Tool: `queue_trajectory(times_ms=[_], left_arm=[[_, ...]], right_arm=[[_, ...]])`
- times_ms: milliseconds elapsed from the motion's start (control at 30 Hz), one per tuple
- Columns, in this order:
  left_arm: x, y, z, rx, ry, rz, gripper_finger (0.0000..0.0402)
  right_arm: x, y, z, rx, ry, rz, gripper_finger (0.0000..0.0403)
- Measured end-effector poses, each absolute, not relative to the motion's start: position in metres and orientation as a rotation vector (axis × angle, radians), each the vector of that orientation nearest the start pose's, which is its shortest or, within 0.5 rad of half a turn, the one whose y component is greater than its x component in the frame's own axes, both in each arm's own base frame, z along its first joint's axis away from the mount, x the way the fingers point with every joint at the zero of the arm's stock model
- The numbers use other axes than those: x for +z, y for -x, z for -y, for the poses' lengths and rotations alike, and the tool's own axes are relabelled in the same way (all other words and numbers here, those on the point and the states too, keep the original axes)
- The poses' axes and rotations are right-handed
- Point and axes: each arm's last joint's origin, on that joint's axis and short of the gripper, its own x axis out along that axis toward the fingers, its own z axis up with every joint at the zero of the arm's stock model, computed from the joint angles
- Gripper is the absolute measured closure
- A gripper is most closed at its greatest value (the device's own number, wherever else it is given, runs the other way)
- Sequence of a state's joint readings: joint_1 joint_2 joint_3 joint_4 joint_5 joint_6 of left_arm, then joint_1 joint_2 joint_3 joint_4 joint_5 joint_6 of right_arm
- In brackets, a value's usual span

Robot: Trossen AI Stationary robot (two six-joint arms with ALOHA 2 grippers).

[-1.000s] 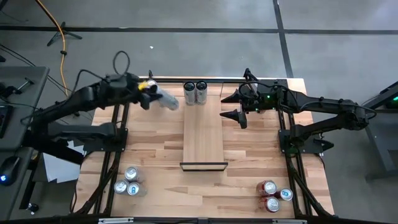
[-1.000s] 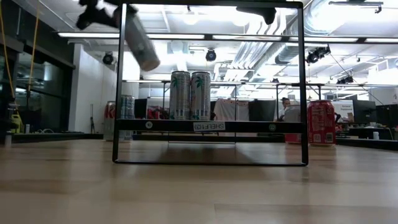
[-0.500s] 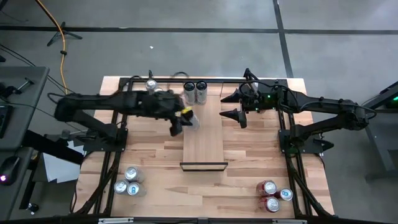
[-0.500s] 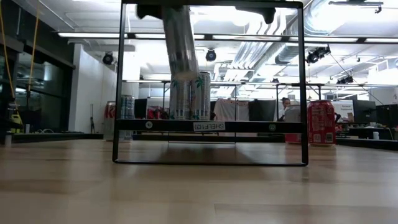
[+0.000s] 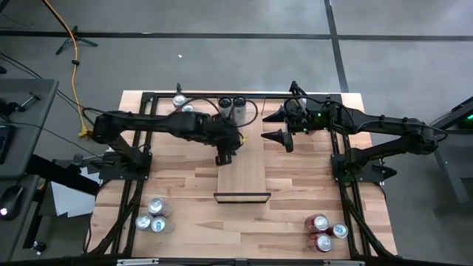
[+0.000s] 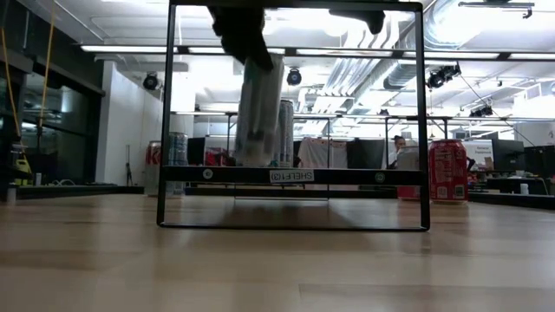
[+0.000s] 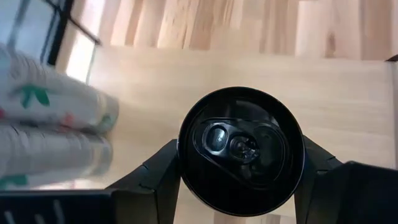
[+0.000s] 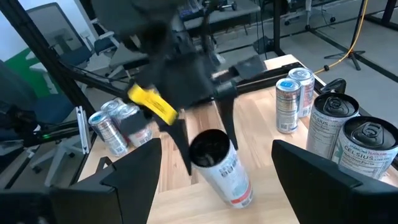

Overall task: Place canned beverage on shelf
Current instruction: Put the white-pink soda can on the shelf aligned with the other white-pink soda can

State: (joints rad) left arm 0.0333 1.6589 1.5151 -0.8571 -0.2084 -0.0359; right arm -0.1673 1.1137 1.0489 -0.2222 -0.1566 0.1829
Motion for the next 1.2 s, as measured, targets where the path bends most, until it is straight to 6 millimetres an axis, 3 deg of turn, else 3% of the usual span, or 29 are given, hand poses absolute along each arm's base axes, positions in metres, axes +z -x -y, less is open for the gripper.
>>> queue_trajectory(times_ms=[400,900,1200], left_arm=[[0.311,-0.355,-0.035,0.305,0.16,-0.894,0.0236],[0.3,-0.36,-0.036,0.348,0.185,-0.917,0.0234],[0.289,-0.371,-0.035,0.348,0.193,-0.917,0.0207]], right_arm=[[0.354,-0.241,0.036,-0.04,-0.233,-0.314,0.0111],[0.353,-0.24,0.036,-0.04,-0.227,-0.326,0.0111],[0.353,-0.24,0.036,-0.04,-0.23,-0.326,0.0111]])
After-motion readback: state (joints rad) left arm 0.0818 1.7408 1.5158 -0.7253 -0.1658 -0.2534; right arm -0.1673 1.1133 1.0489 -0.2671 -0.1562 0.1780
